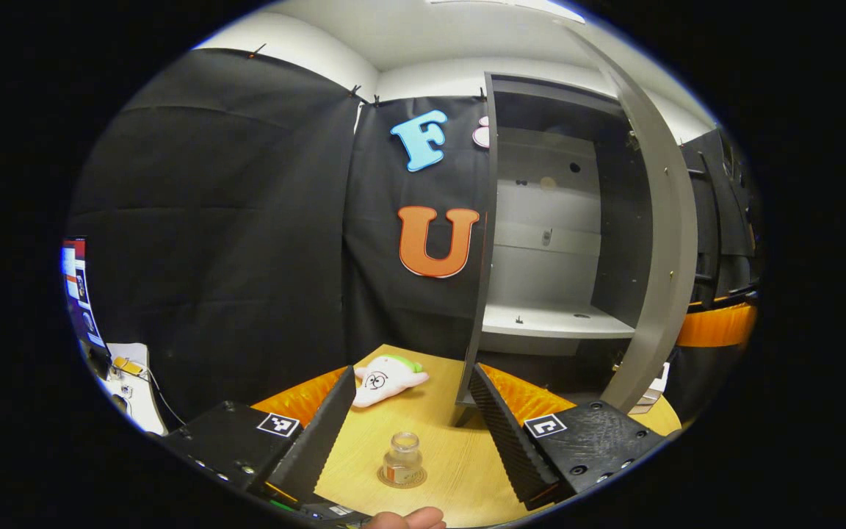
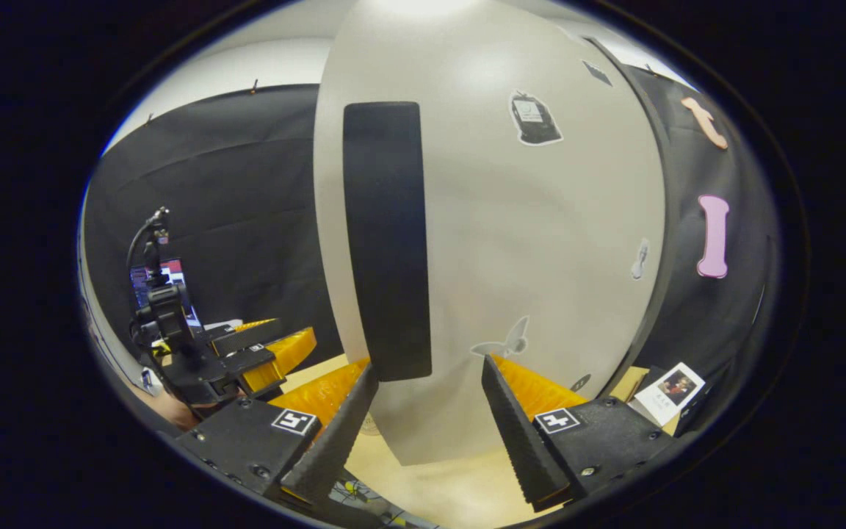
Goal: Open the cabinet door with the right hand, grasp the bottle in the cabinet with the left hand and place it on the coaster, then close the cabinet door with the right hand.
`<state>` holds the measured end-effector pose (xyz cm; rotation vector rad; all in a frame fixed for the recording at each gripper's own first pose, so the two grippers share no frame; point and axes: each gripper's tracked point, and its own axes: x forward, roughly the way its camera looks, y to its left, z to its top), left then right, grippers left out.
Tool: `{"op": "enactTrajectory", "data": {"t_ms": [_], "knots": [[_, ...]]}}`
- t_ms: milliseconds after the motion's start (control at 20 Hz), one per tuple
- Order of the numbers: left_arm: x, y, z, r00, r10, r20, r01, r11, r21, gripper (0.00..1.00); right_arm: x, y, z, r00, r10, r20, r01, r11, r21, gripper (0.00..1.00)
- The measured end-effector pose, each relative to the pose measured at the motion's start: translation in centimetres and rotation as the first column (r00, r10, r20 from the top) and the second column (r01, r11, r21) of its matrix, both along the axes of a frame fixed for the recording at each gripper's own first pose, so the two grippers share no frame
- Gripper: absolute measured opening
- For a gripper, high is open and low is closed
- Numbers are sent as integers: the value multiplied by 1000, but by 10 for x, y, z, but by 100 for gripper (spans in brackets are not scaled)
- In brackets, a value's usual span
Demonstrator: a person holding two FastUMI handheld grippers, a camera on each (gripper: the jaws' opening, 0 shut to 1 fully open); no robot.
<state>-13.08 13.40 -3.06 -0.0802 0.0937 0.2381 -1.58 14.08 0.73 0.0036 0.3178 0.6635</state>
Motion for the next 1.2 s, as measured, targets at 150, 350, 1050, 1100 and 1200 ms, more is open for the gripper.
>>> {"op": "enactTrajectory", "data": {"t_ms": [150,350,1050,1100,1200], "knots": [[4,10,3,1000,-6,19,6,1000,7,95,5,11,-1,1000,11,-8,-11,1000,-2,93],[13,18,7,999,-40,27,40,999,30,95,9,19,-2,1000,9,-5,-9,1000,-17,94],[89,-88,15,940,-338,35,338,941,-2,95,61,-49,1,920,-391,8,391,919,-52,96],[90,-97,19,935,-353,39,353,936,-5,95,66,-53,1,917,-399,4,399,916,-38,96],[91,-105,24,930,-367,36,367,930,10,95,67,-63,-4,906,-423,-8,423,906,-31,96]]}}
